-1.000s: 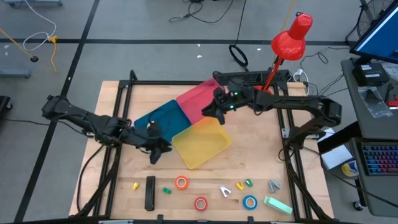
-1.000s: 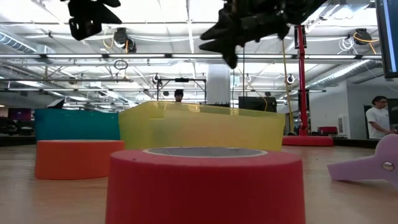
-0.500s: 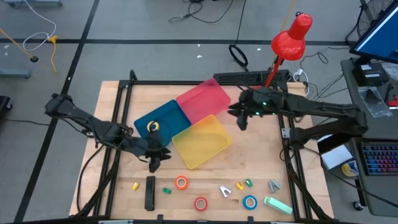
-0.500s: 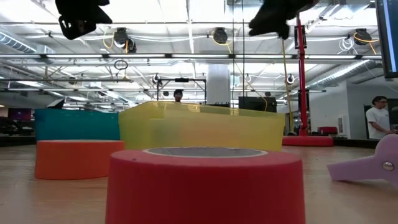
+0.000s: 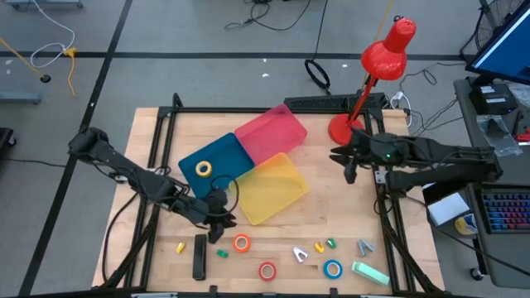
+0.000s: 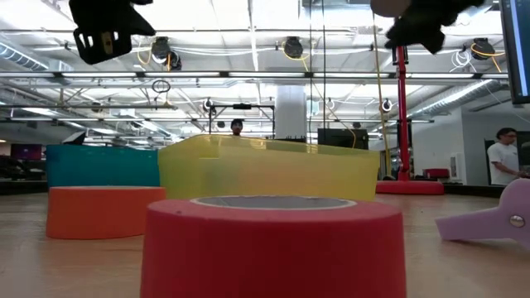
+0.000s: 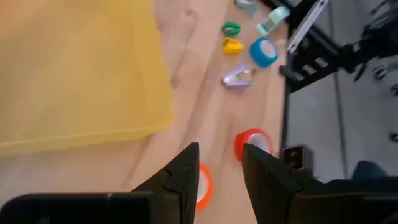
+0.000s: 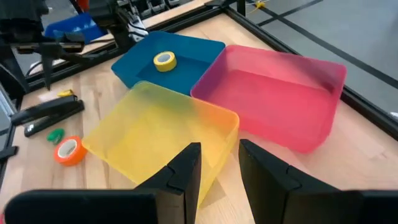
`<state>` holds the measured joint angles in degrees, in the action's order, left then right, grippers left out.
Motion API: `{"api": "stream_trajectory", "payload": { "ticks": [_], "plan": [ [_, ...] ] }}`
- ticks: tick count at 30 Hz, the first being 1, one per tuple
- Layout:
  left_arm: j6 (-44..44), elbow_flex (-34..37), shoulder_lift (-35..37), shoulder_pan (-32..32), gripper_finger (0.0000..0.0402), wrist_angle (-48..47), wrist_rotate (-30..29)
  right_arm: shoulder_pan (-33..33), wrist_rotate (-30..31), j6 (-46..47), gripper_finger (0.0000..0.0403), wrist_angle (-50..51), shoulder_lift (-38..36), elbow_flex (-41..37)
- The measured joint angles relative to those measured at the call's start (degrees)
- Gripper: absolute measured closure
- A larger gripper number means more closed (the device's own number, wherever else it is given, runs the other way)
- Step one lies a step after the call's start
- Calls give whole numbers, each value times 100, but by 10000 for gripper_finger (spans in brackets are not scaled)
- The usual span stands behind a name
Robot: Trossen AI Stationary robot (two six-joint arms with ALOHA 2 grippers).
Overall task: Pick and place Stapler, Stapler remover, tape
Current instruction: Put the orange tape into the blue bin
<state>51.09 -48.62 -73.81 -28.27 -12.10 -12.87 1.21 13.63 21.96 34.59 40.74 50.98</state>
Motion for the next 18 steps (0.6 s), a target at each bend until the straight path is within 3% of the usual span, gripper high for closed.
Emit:
{"api": "stream_trajectory", "payload": {
  "ticks": [6,12,18],
  "plan": [
    [847,-91,-522,-24,289,325,-51,0,-24,-11,303,15,-1054,-711],
    [1300,-675,-1054,-76,322,344,333,2,-31,-24,303,-2,-2066,-1135],
    [1579,-1217,-1631,-188,353,256,599,2,-39,-17,303,-9,-2628,-1388]
  ]
}}
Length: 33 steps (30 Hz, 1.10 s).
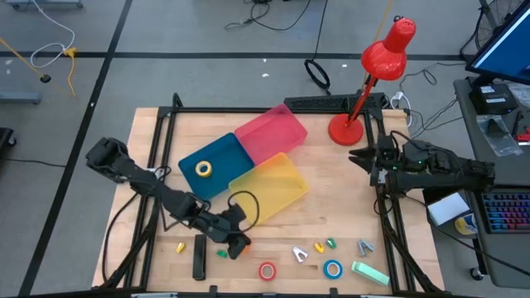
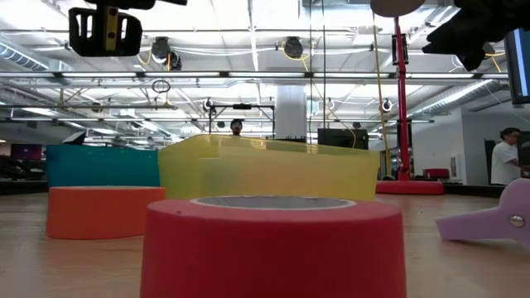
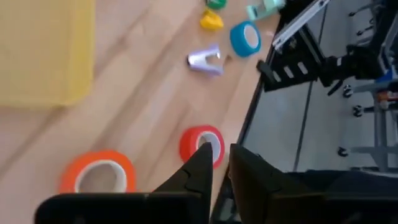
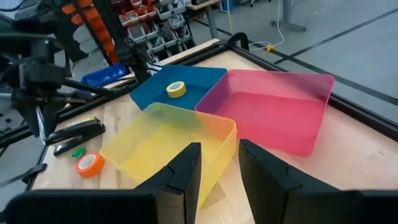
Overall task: Pick and place Stapler, Stapler remover, tape
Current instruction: Put the orange tape into the blue bin
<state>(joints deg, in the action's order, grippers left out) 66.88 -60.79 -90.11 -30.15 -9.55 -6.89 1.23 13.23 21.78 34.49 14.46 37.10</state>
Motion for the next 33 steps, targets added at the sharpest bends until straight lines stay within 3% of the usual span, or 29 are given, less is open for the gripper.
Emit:
{"api": "stream_trajectory", "payload": {
  "ticks": [10,15,27,33],
  "plan": [
    [1480,-147,-663,-63,397,-662,680,0,-1,-59,303,10,-107,-202],
    [1944,-147,-666,73,391,-1153,681,0,-2,-59,303,5,-107,-205],
    [1473,-147,-668,228,399,-1335,682,0,-2,-13,303,7,-107,-205],
    [1628,-147,-668,227,362,-1463,682,0,4,-13,303,7,-107,-205]
  ]
}}
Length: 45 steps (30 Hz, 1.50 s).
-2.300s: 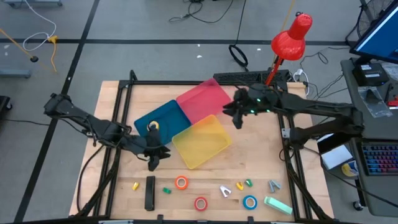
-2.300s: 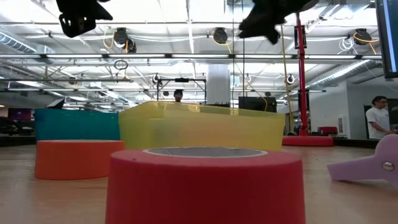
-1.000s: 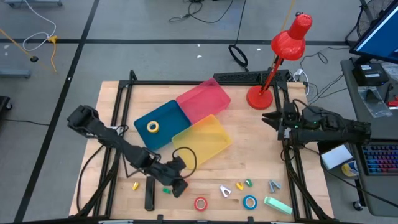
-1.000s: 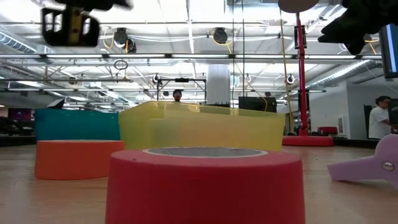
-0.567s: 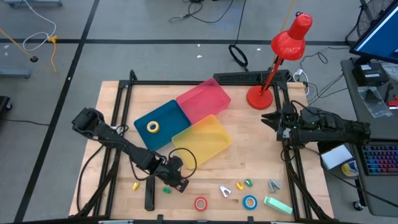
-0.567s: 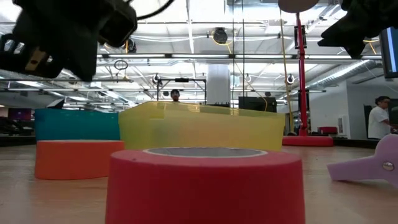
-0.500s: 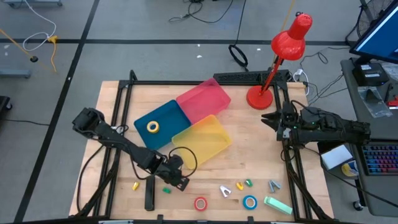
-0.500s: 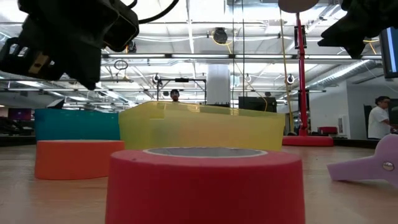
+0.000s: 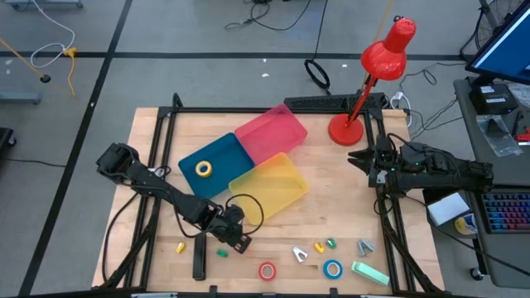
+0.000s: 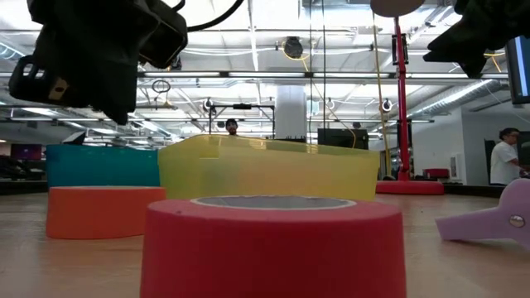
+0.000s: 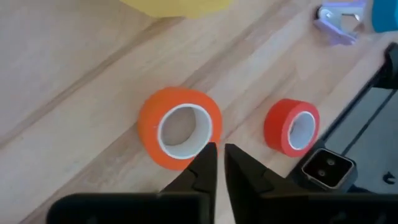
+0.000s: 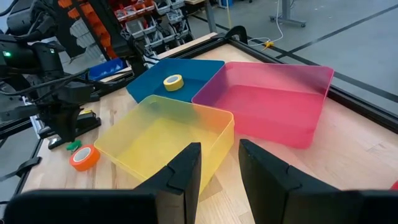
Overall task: Pick and place Stapler, Stapler remover, tape
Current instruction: Put the orange tape into the blue bin
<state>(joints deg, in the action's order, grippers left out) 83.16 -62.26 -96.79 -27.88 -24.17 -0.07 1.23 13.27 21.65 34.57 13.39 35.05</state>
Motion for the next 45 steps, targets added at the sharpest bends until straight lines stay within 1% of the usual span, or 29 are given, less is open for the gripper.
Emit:
{"api": "stream_trajectory", "payload": {
  "ticks": [5,10,13,16,21,35,38,42,45],
  "plan": [
    [302,0,0,0,305,-315,-1,0,5,0,303,0,0,0],
    [268,0,2,0,244,-298,-3,0,11,13,303,0,0,0],
    [262,0,2,0,218,-318,-78,0,12,15,303,-2,0,0],
    [253,0,2,0,202,-324,-252,2,14,15,303,-1,0,0],
    [252,2,2,0,197,-353,-392,0,16,15,303,-2,0,0],
    [255,4,-5,0,197,-484,-409,0,18,9,303,-2,0,0],
    [255,4,-157,9,197,-470,-404,2,20,3,303,-2,0,0],
    [289,7,-503,11,197,-378,-140,2,20,2,303,-2,2,0],
    [289,7,-761,16,197,-142,-32,2,20,10,303,-4,2,0]
  ]
}}
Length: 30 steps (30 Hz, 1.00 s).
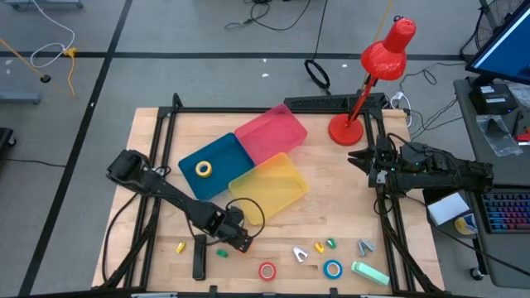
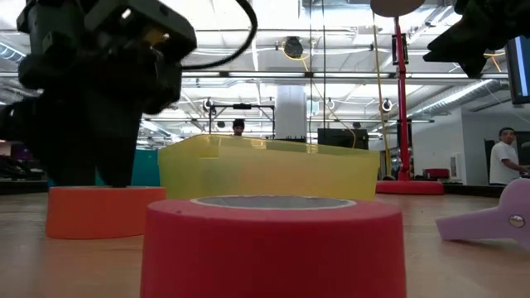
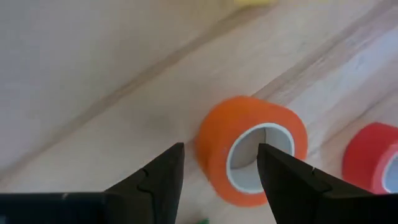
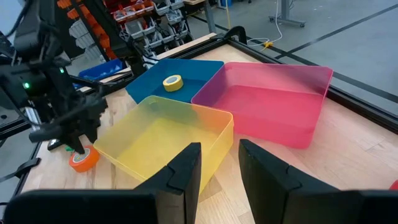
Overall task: Pick and place Stapler, Stapler remover, tape
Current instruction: Put the orange tape into the blue bin
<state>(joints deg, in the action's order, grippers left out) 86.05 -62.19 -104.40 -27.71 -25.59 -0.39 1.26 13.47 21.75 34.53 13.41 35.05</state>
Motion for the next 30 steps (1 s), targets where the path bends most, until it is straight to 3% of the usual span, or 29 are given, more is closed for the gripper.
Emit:
{"api": "stream_trajectory", "payload": {
  "ticks": [11,15,22,30],
  "plan": [
    [6,-22,-216,48,202,21,185,0,1,7,303,-1,0,0],
    [24,-22,-222,90,244,-101,373,0,1,7,303,-1,0,0],
    [13,-13,-225,112,365,-183,422,0,0,7,303,-1,0,0],
    [0,31,306,91,364,-256,1018,0,2,-1,303,-1,-1,0]
  ]
}}
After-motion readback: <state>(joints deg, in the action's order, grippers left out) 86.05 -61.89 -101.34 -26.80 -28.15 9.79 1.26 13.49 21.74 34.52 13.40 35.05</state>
